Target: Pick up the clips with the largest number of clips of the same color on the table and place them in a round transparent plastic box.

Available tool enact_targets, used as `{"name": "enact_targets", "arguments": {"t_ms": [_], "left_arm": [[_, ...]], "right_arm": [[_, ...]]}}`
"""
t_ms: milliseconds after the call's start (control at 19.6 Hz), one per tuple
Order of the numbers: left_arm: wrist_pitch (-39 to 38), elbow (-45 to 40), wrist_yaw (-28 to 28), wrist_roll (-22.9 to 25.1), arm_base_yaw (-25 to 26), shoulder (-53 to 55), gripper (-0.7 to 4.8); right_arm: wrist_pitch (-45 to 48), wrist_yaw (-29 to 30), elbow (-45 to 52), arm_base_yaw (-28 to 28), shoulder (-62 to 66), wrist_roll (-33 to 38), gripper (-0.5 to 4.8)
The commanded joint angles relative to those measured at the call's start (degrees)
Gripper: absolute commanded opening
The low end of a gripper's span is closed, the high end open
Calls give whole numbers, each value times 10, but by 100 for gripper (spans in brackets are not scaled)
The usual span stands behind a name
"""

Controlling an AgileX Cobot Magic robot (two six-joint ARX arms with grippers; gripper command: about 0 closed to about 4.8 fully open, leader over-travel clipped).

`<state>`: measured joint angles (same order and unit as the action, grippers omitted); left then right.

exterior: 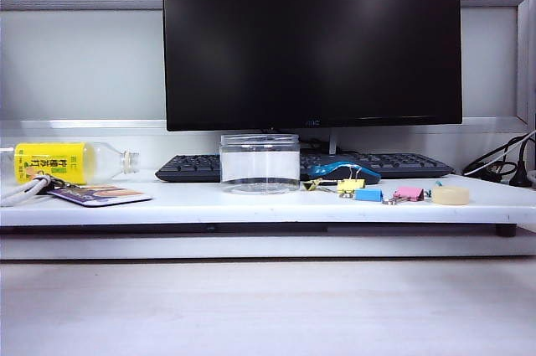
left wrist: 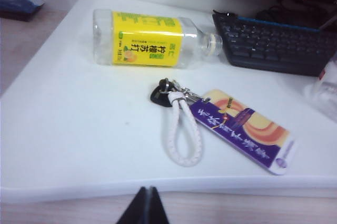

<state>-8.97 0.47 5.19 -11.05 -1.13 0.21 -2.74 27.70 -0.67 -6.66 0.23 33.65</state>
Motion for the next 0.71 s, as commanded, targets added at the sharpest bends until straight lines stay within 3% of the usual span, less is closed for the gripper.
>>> {"name": "enact_targets", "arguments": {"t_ms": [51, 102, 357, 611, 713], "left_arm": [[-3, -1, 17, -60, 0, -2, -6], [-4, -1, 17, -82, 0, -2, -6], [-4, -1, 37, -128, -1, -2, -6], [1, -1, 126, -175, -1, -2, -5], [5, -1, 177, -201, -1, -2, -5]], "right_arm": [[62, 57, -19, -1, -1, 56, 68], [73, 57, -35, -1, -1, 64, 95], [38, 39, -155, 0, 13, 49, 95], [-149, 11, -342, 0, 182, -106, 96], [-194, 3, -398, 0, 273, -132, 110]]}}
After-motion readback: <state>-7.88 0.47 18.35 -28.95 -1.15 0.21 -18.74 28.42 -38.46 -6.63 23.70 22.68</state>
